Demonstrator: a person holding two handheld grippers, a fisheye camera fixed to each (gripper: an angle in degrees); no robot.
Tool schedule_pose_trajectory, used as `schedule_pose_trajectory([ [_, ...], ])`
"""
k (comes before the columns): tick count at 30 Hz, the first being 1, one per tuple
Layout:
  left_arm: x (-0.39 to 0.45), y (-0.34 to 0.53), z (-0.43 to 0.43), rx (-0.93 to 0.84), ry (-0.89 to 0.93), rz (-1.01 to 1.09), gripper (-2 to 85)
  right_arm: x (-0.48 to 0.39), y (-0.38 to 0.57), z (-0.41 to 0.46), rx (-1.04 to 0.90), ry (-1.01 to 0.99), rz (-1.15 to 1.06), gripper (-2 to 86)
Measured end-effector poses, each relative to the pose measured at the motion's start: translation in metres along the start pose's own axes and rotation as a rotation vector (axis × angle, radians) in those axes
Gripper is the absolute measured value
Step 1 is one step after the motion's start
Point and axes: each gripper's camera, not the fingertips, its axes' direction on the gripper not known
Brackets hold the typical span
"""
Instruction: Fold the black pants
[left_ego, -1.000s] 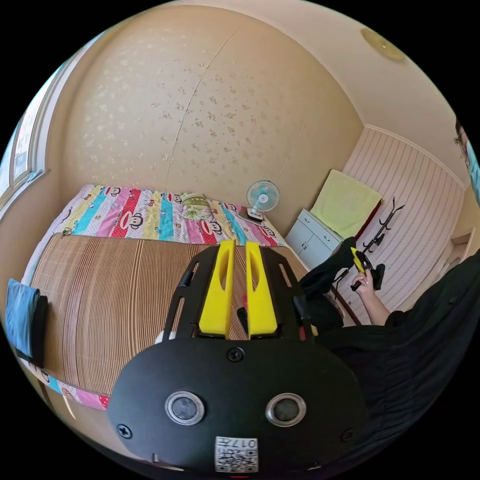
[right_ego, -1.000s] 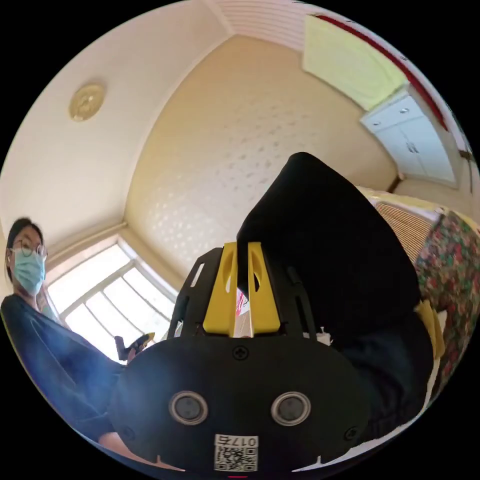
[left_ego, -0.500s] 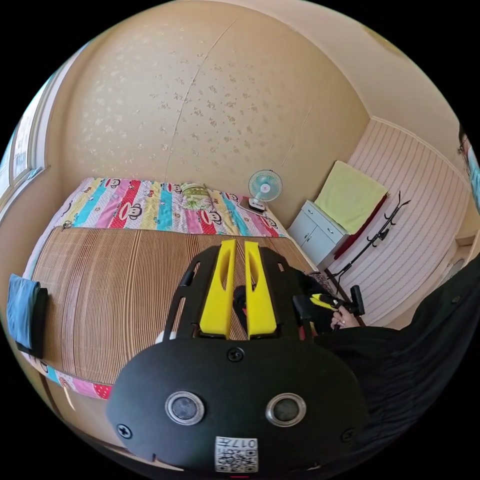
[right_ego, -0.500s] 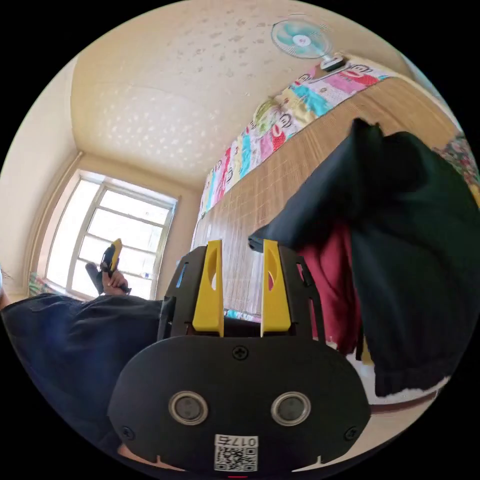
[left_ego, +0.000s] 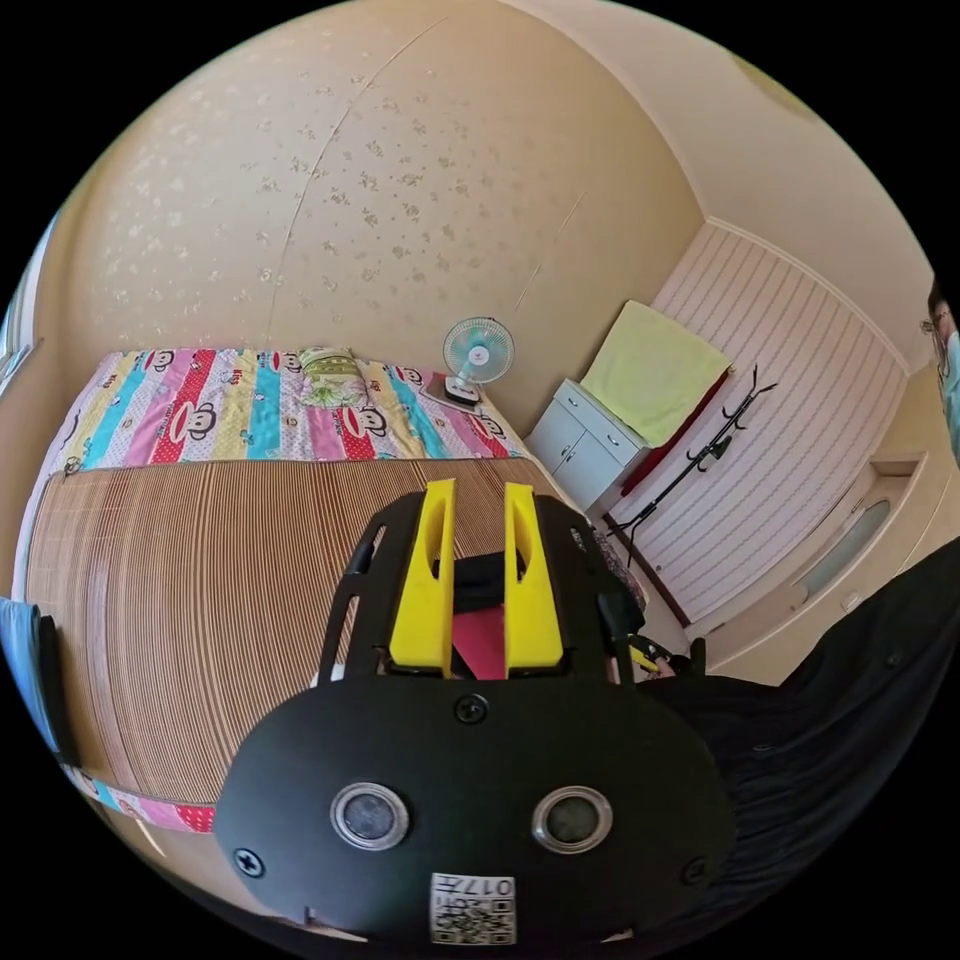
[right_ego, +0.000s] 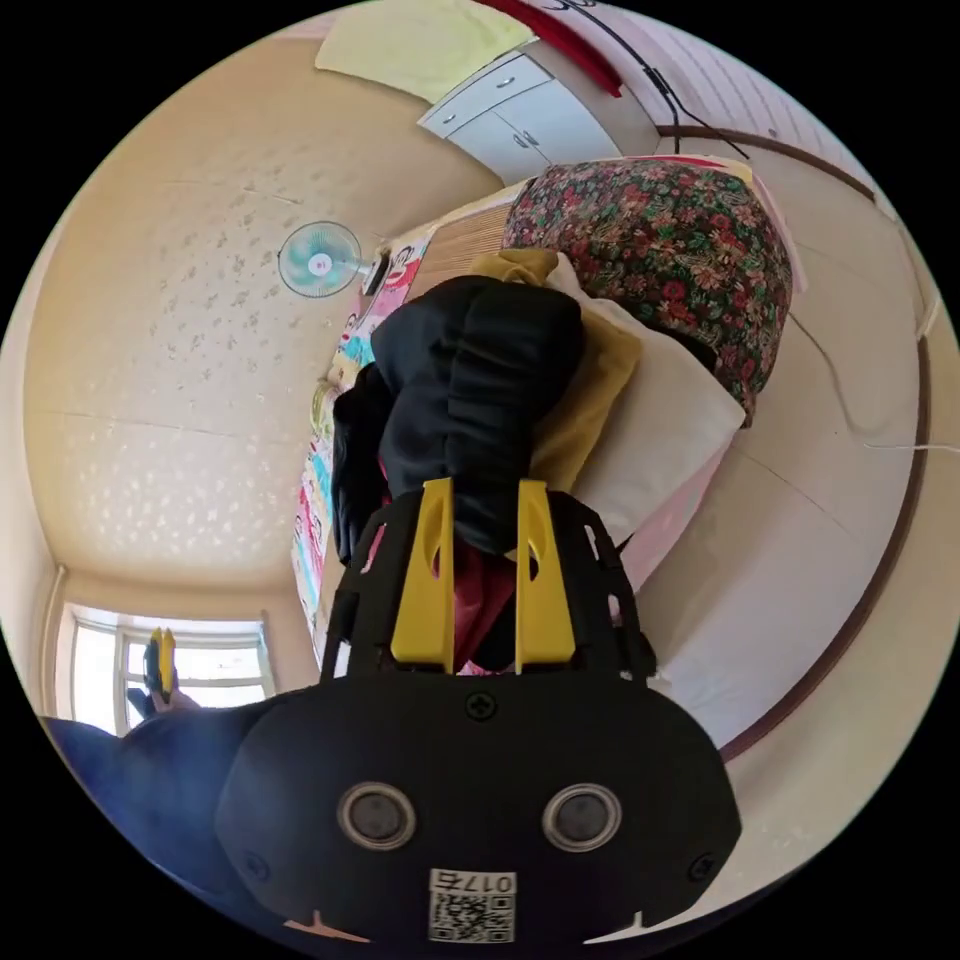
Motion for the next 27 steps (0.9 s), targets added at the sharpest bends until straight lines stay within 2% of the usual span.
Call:
schedule_pose_trajectory([
  [2, 0.001, 0.011, -0.003, -0.006, 0.005, 0.040, 7.8, -0.008, 0.003, -0.010, 0.107, -0.166, -0.001, 4.9],
  [4, 0.002, 0.020, -0.005, -0.021, 0.014, 0.076, 7.8, -0.035, -0.009, -0.024, 0.219, -0.441, -0.086, 3.4],
  [5, 0.003, 0.026, -0.005, -0.033, 0.029, 0.098, 7.7, -0.046, -0.015, -0.026, 0.221, -0.472, -0.115, 3.2],
  [7, 0.004, 0.034, -0.002, -0.062, 0.071, 0.127, 7.7, -0.111, -0.037, -0.023, 0.174, -0.559, -0.306, 2.6],
  [10, 0.013, 0.037, 0.005, -0.105, 0.169, 0.194, 8.2, -0.216, -0.043, -0.008, 0.072, -0.615, -0.560, 2.1],
  [14, 0.046, 0.029, 0.015, -0.115, 0.241, 0.325, 10.9, -0.329, -0.021, 0.016, -0.022, -0.702, -0.758, 1.7],
  [19, 0.094, 0.010, 0.029, -0.129, 0.194, 0.475, 15.9, -0.465, 0.072, 0.048, -0.216, -0.872, -1.075, 1.5],
  [22, 0.118, 0.018, 0.005, -0.034, 0.255, 0.576, 12.4, -0.508, 0.130, 0.066, -0.324, -0.960, -1.168, 1.5],
  [25, 0.135, 0.042, -0.033, 0.126, 0.107, 0.612, 4.8, -0.523, 0.170, 0.073, -0.323, -0.974, -1.282, 1.7],
  [27, 0.132, 0.044, -0.050, 0.154, 0.161, 0.541, 3.5, -0.522, 0.175, 0.074, -0.338, -0.981, -1.302, 1.9],
])
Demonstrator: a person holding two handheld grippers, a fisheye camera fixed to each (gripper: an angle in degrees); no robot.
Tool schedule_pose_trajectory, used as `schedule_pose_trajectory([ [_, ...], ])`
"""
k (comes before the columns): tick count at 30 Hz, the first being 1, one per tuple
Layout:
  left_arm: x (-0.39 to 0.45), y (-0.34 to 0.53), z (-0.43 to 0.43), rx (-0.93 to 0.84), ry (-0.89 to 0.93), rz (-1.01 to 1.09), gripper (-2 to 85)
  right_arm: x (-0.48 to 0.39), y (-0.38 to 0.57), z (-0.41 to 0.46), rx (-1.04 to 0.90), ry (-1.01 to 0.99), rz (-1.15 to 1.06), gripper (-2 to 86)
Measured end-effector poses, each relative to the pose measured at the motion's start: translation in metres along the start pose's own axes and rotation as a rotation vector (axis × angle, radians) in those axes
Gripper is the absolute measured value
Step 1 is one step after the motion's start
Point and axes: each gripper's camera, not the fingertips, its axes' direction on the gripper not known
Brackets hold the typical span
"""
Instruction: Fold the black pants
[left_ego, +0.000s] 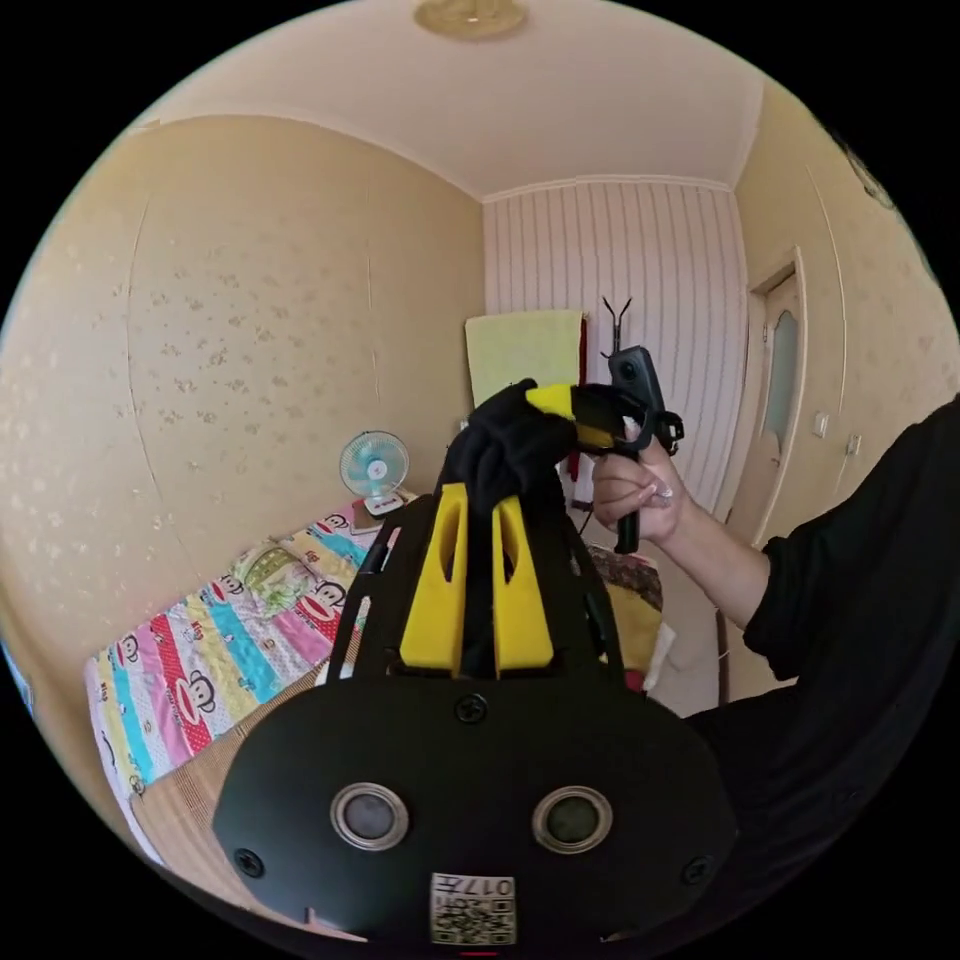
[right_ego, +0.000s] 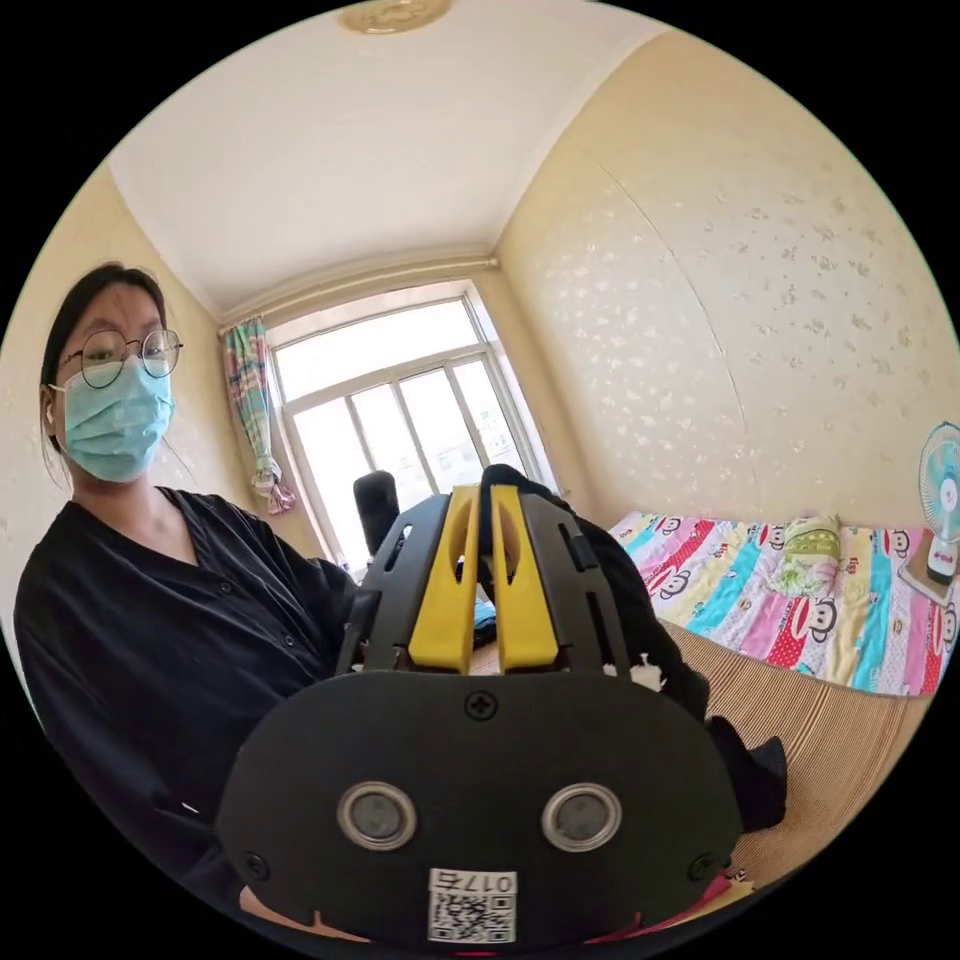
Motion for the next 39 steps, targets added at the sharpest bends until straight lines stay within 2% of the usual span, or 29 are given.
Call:
schedule_pose_trajectory([
  [2, -0.010, 0.002, -0.017, 0.071, 0.093, -0.166, 2.2, -0.005, 0.009, 0.000, 0.003, -0.010, -0.017, 1.9],
  [5, -0.007, -0.001, -0.033, 0.122, 0.116, -0.234, 1.5, -0.023, 0.042, -0.007, 0.029, 0.095, -0.072, 1.8],
  [9, 0.014, -0.014, -0.062, 0.214, 0.096, -0.260, 1.2, -0.049, 0.115, -0.001, -0.110, 0.286, -0.142, 3.7],
  [12, 0.040, -0.033, -0.082, 0.288, 0.094, -0.251, 1.2, -0.058, 0.180, 0.018, -0.160, 0.380, -0.087, 7.4],
  [18, 0.113, -0.088, -0.094, 0.325, 0.045, -0.235, 1.5, -0.110, 0.251, 0.048, -0.008, 0.584, -0.074, 15.2],
  [23, 0.161, -0.126, -0.110, 0.350, 0.096, -0.249, 1.5, -0.129, 0.258, 0.075, -0.023, 0.703, -0.282, 18.5],
  [26, 0.182, -0.139, -0.134, 0.361, 0.111, -0.238, 1.7, -0.125, 0.254, 0.099, -0.121, 0.827, -0.446, 18.8],
  [29, 0.191, -0.145, -0.166, 0.379, 0.103, -0.265, 1.9, -0.126, 0.241, 0.126, -0.187, 0.924, -0.651, 15.2],
  [31, 0.192, -0.146, -0.192, 0.400, 0.075, -0.265, 2.1, -0.121, 0.230, 0.145, -0.209, 1.029, -0.772, 6.7],
  [33, 0.192, -0.146, -0.224, 0.411, 0.022, -0.266, 2.3, -0.117, 0.216, 0.144, -0.141, 1.077, -0.792, 5.3],
  [36, 0.182, -0.149, -0.276, 0.379, -0.018, -0.272, 3.0, -0.110, 0.180, 0.107, 0.105, 1.031, -0.685, 4.4],
  [38, 0.172, -0.153, -0.307, 0.302, 0.004, -0.272, 3.4, -0.103, 0.152, 0.073, 0.232, 0.925, -0.564, 3.9],
  [39, 0.170, -0.154, -0.313, 0.279, 0.021, -0.262, 3.5, -0.095, 0.133, 0.054, 0.268, 0.797, -0.493, 3.6],
])
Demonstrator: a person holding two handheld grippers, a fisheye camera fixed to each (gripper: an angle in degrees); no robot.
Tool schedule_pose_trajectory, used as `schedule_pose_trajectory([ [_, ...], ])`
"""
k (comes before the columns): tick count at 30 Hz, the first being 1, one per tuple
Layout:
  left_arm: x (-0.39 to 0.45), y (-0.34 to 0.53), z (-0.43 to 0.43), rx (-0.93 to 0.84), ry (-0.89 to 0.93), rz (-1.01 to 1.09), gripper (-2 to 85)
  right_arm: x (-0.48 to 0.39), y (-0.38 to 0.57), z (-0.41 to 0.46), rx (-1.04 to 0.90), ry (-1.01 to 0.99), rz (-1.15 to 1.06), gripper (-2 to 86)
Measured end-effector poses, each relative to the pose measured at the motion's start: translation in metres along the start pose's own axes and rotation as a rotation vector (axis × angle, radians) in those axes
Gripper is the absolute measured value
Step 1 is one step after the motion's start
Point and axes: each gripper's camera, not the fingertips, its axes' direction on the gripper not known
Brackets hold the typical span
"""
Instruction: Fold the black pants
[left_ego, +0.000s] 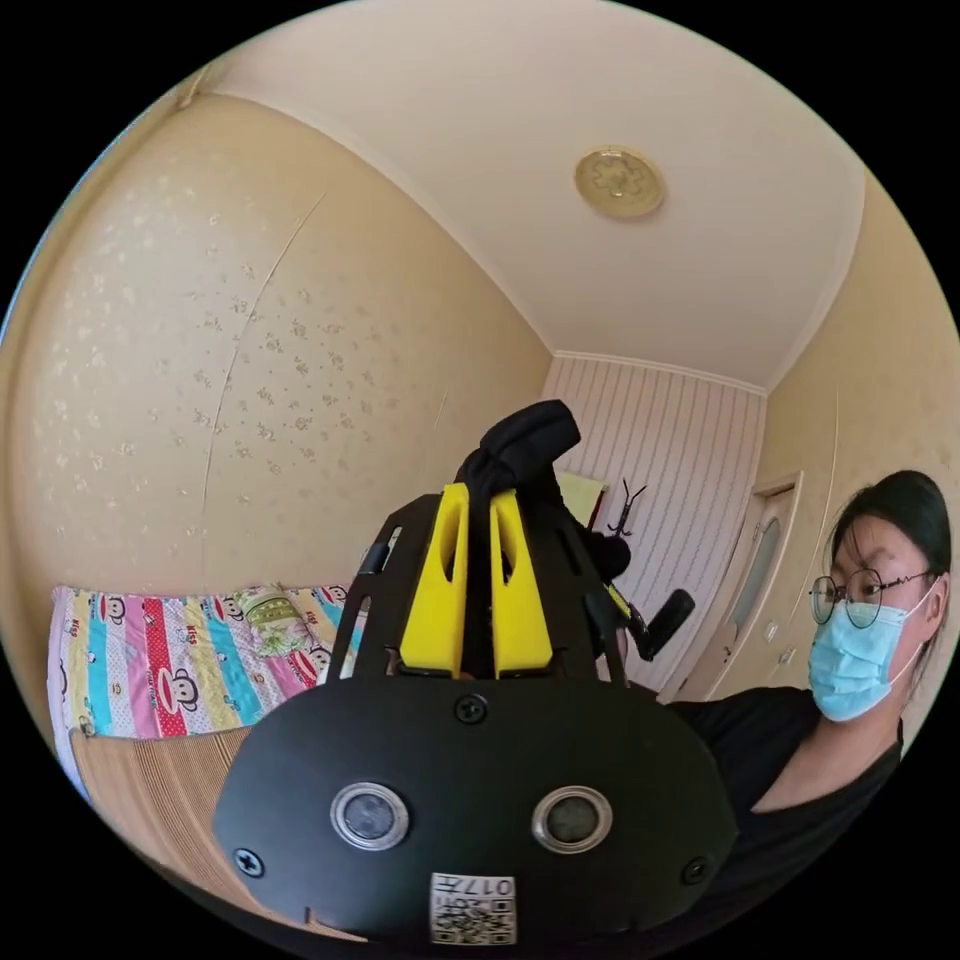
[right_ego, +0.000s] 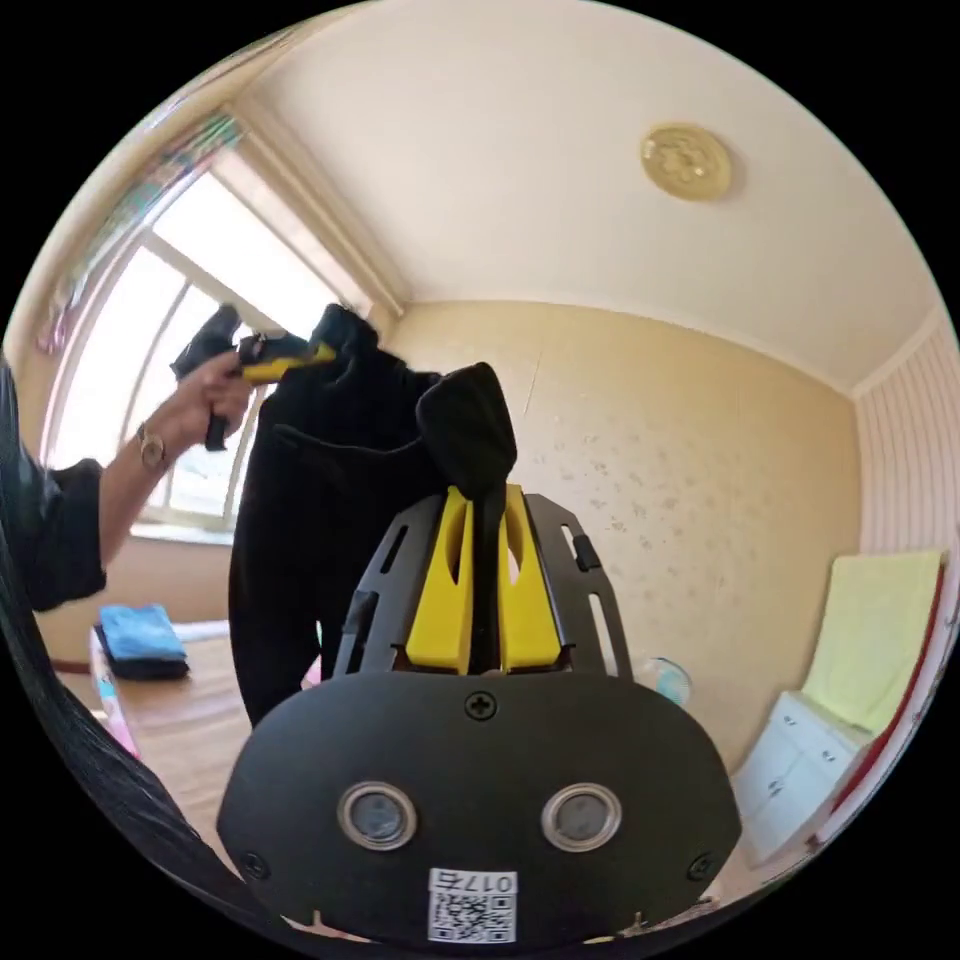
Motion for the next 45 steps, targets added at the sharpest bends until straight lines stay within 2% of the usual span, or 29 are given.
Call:
schedule_pose_trajectory([
  [4, 0.006, -0.021, -0.043, -0.161, 0.147, 0.101, 3.8, 0.050, -0.017, 0.018, 0.020, -0.283, 0.213, 3.1],
  [7, 0.023, -0.028, -0.086, -0.098, 0.111, 0.145, 3.7, 0.076, -0.009, 0.025, 0.030, -0.541, 0.294, 2.9],
  [10, 0.042, -0.047, -0.117, -0.018, 0.084, 0.126, 3.8, 0.075, -0.003, 0.025, 0.002, -0.706, 0.334, 2.8],
  [14, 0.080, -0.092, -0.146, 0.136, -0.083, 0.156, 3.9, 0.054, -0.014, 0.004, -0.007, -0.713, 0.217, 2.8],
  [18, 0.089, -0.144, -0.137, 0.170, -0.151, 0.193, 4.1, 0.046, -0.026, -0.008, -0.113, -0.640, 0.224, 2.5],
  [22, 0.041, -0.190, -0.105, 0.161, -0.115, 0.057, 4.1, 0.059, 0.018, 0.022, -0.184, -0.464, 0.267, 2.1],
  [24, 0.004, -0.217, -0.076, 0.105, -0.153, -0.026, 4.0, 0.074, 0.049, 0.057, -0.277, -0.388, 0.303, 2.0],
  [26, -0.070, -0.268, -0.015, -0.003, -0.239, -0.125, 4.0, 0.101, 0.082, 0.109, -0.370, -0.343, 0.354, 2.0],
  [27, -0.094, -0.282, 0.004, -0.031, -0.262, -0.163, 4.1, 0.123, 0.104, 0.153, -0.430, -0.308, 0.368, 2.0],
  [29, -0.203, -0.334, 0.078, -0.142, -0.324, -0.413, 5.0, 0.157, 0.141, 0.237, -0.522, -0.244, 0.341, 2.2],
  [31, -0.269, -0.363, 0.127, -0.232, -0.432, -0.440, 6.7, 0.200, 0.207, 0.367, -0.709, -0.150, 0.322, 2.5],
  [33, -0.317, -0.366, 0.160, -0.340, -0.560, -0.446, 6.9, 0.219, 0.269, 0.430, -0.827, -0.064, 0.295, 2.6],
  [34, -0.344, -0.354, 0.173, -0.400, -0.603, -0.468, 6.8, 0.232, 0.317, 0.447, -0.884, -0.004, 0.382, 2.5],
  [36, -0.375, -0.322, 0.183, -0.456, -0.577, -0.484, 6.8, 0.244, 0.396, 0.449, -0.930, 0.033, 0.526, 1.9],
  [38, -0.409, -0.251, 0.186, -0.554, -0.518, -0.533, 6.6, 0.237, 0.480, 0.434, -0.973, 0.016, 0.560, 1.2],
  [40, -0.432, -0.185, 0.183, -0.696, -0.534, -0.580, 6.5, 0.208, 0.610, 0.401, -1.160, 0.015, 0.500, 0.9],
  [41, -0.443, -0.142, 0.177, -0.789, -0.555, -0.601, 6.4, 0.200, 0.644, 0.389, -1.225, 0.019, 0.491, 0.8],
  [43, -0.455, -0.080, 0.160, -0.920, -0.581, -0.653, 6.5, 0.165, 0.770, 0.328, -1.461, -0.034, 0.501, 0.9],
  [45, -0.459, -0.029, 0.136, -1.034, -0.583, -0.710, 6.8, 0.137, 0.838, 0.272, -1.571, -0.082, 0.521, 1.2],
])
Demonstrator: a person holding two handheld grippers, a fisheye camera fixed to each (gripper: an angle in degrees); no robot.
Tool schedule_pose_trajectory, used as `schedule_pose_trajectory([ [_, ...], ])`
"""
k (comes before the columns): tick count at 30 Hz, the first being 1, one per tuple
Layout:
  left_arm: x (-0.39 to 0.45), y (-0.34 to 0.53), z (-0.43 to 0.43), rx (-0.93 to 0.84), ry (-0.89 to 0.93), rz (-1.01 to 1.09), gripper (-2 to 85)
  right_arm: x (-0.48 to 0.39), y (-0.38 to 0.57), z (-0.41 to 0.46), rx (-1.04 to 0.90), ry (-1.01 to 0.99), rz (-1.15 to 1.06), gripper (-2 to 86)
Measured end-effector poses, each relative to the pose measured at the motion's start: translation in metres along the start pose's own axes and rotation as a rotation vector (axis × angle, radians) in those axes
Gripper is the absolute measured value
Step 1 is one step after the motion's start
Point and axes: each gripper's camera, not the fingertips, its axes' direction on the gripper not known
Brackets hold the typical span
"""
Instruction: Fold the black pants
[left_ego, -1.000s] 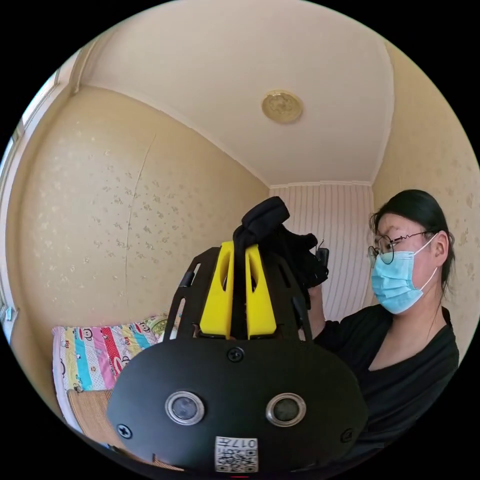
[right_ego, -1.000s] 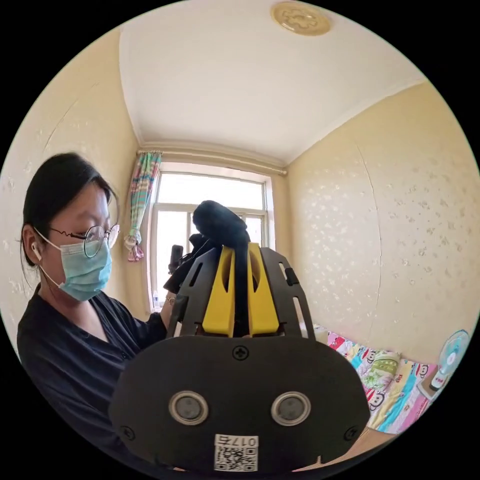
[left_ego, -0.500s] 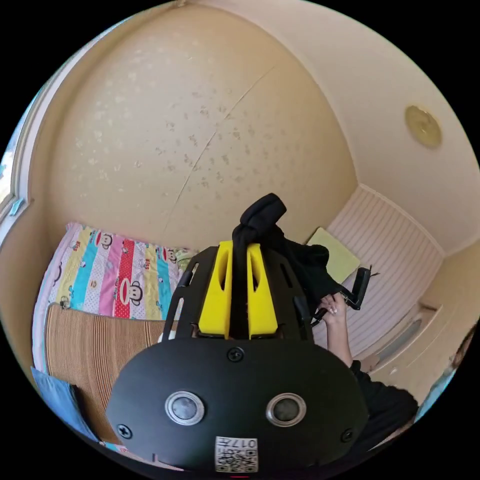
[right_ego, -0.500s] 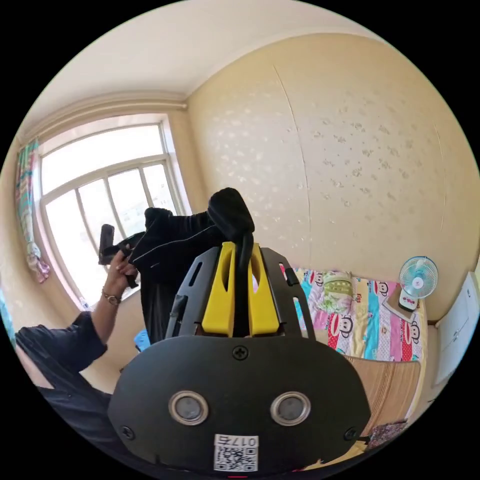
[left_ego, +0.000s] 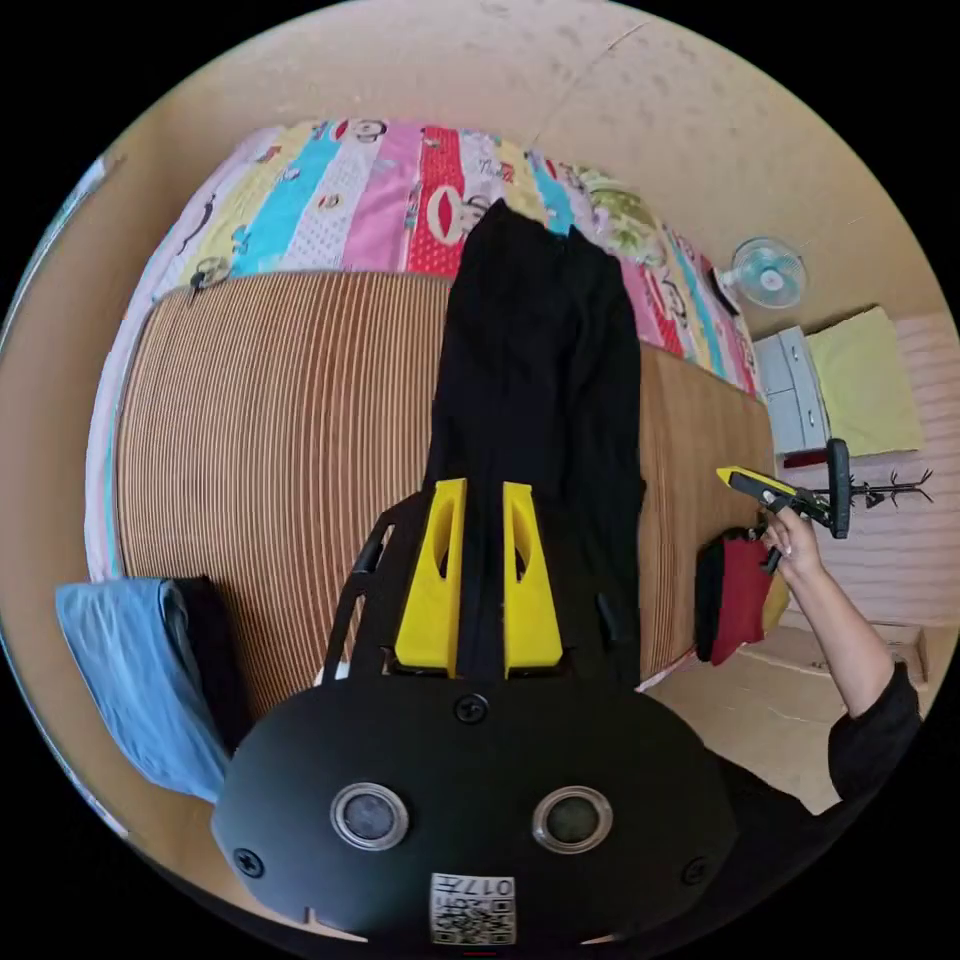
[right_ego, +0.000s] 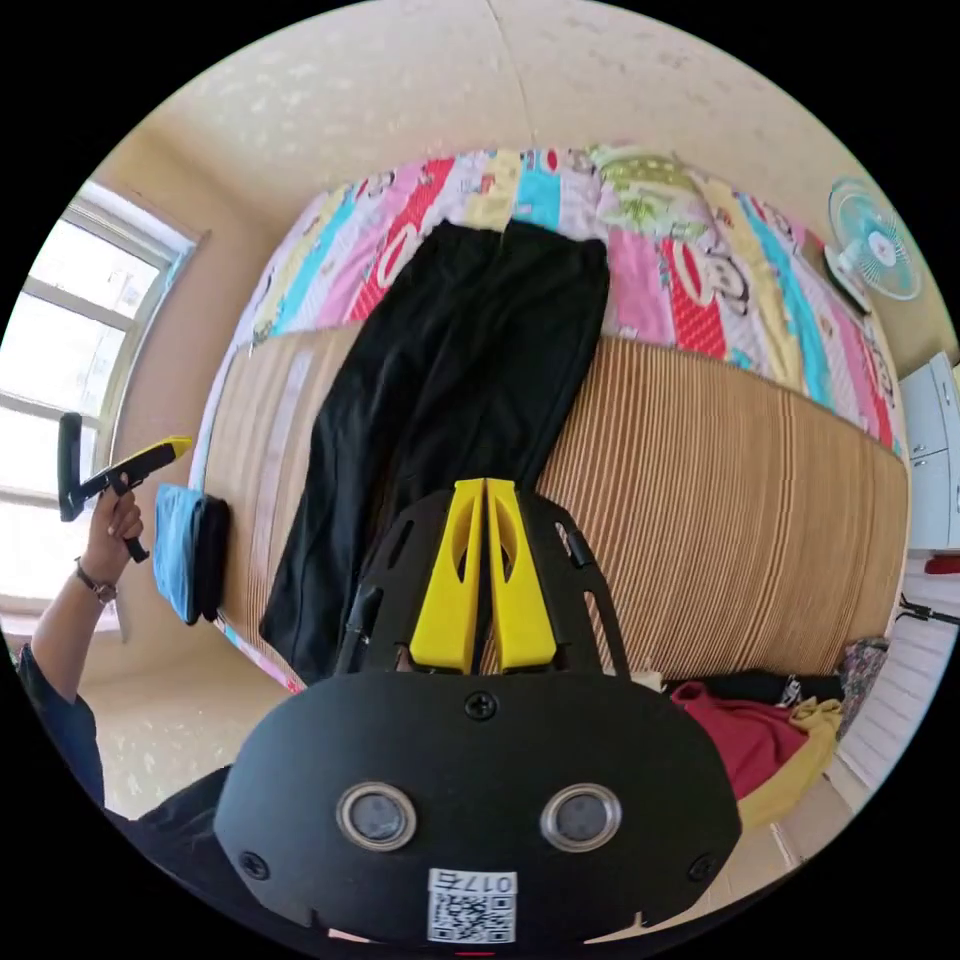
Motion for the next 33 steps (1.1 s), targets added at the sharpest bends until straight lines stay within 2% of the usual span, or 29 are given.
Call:
schedule_pose_trajectory([
  [2, -0.036, 0.039, 0.021, -0.091, -0.045, -0.064, 7.3, 0.005, 0.057, 0.052, -0.090, -0.038, -0.029, 1.9],
  [6, -0.063, 0.091, 0.017, -0.143, -0.043, -0.142, 8.5, 0.005, 0.179, 0.114, -0.218, -0.095, -0.075, 5.0],
  [10, -0.053, 0.140, 0.019, -0.328, -0.109, -0.081, 7.2, 0.026, 0.285, 0.156, -0.395, -0.021, -0.045, 6.6],
  [12, -0.040, 0.157, -0.004, -0.267, -0.120, -0.045, 5.1, 0.033, 0.331, 0.159, -0.409, 0.043, -0.066, 6.0],
  [14, -0.034, 0.162, -0.024, -0.308, -0.105, -0.089, 3.5, 0.040, 0.371, 0.150, -0.382, 0.097, -0.065, 5.4],
  [17, -0.029, 0.161, -0.054, -0.369, -0.148, -0.116, 3.6, 0.061, 0.417, 0.140, -0.478, 0.098, -0.132, 4.9],
  [19, -0.035, 0.163, -0.080, -0.342, -0.156, -0.182, 4.5, 0.098, 0.439, 0.120, -0.539, -0.013, -0.098, 5.1],
  [21, -0.049, 0.166, -0.113, -0.276, -0.147, -0.315, 5.4, 0.135, 0.459, 0.094, -0.500, -0.092, -0.014, 6.3],
  [23, -0.062, 0.174, -0.163, -0.123, -0.117, -0.481, 5.8, 0.175, 0.482, 0.072, -0.470, -0.121, 0.081, 7.2],
  [25, -0.058, 0.173, -0.193, -0.028, -0.093, -0.533, 5.9, 0.222, 0.519, 0.060, -0.479, -0.177, 0.144, 8.6],
  [27, -0.044, 0.161, -0.210, 0.003, -0.052, -0.514, 6.0, 0.250, 0.550, 0.060, -0.499, -0.249, 0.185, 9.5],
  [30, -0.001, 0.126, -0.217, -0.024, 0.050, -0.381, 6.1, 0.282, 0.598, 0.060, -0.481, -0.364, 0.239, 10.3],
  [33, 0.061, 0.086, -0.210, -0.114, 0.210, -0.179, 6.3, 0.311, 0.635, 0.048, -0.451, -0.363, 0.265, 8.9],
])
